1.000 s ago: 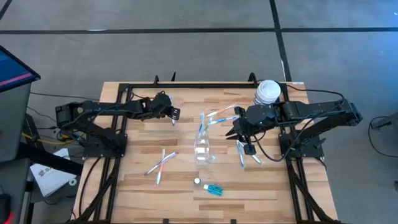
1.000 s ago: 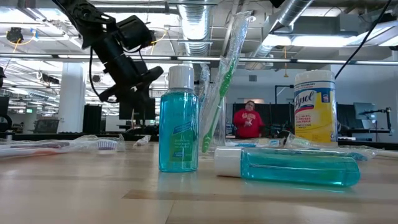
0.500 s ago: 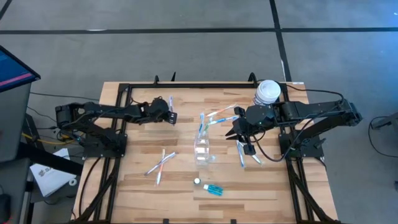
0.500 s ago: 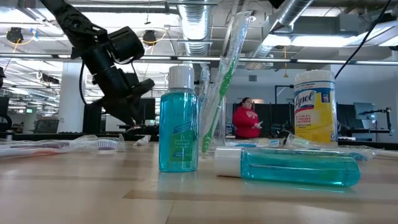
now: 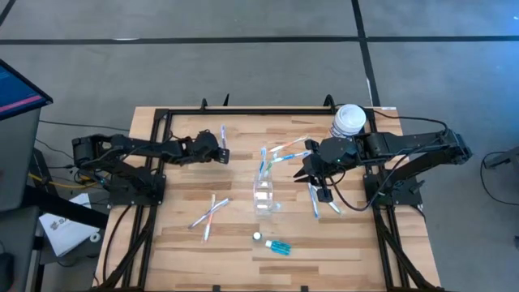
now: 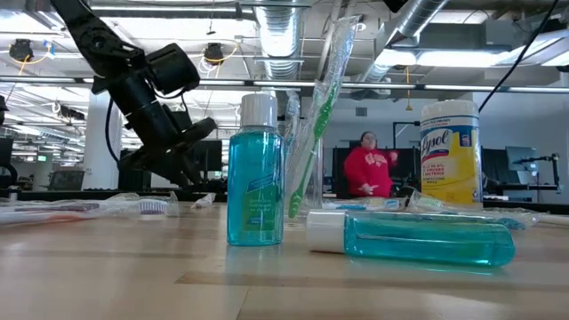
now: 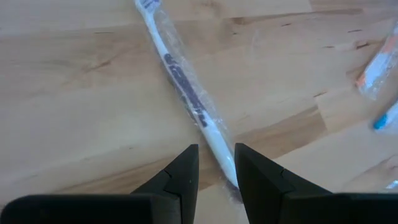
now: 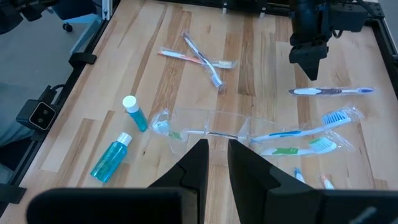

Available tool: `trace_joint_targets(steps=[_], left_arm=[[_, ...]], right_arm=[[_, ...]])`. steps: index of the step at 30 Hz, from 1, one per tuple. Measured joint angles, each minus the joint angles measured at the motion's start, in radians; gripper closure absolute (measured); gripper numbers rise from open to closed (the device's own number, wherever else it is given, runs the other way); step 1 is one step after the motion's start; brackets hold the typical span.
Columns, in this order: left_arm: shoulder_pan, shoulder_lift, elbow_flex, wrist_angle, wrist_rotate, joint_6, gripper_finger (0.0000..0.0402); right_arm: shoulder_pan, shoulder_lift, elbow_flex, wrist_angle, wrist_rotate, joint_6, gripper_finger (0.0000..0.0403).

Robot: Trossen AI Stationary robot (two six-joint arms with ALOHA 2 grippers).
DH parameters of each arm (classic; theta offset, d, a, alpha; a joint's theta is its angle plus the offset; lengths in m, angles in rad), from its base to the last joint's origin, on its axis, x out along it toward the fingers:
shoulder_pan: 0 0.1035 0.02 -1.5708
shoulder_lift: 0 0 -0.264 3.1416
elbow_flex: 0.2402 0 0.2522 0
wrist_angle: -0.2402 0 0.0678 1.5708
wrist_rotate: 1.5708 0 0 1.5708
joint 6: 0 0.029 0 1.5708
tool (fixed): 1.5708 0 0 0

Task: Pick & Place toothbrushing station
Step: Put the top violet toothbrush into the transparent organizer

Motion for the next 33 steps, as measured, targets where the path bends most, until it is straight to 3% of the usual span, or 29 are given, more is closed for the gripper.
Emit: trace_joint_targets(steps=[11,18,26,33], left_arm=[[-0.010,0.069,0.001,0.050,0.014,0.000,0.0301],[-0.010,0.151,0.001,0.125,0.035,0.000,0.0266],[-0.010,0.156,0.001,0.160,0.035,-0.008,0.0235],[-0.010,0.156,0.001,0.173,0.034,-0.048,0.0236]], right_arm=[[0.000,0.000,0.000,0.000,0.000,0.000,0.0351],[0.000,0.000,0.000,-0.002,0.000,0.000,0.0351],[0.000,0.000,0.000,-0.005,0.000,0.000,0.0351],[0.000,0.000,0.000,-0.004,0.000,0.000,0.0351]])
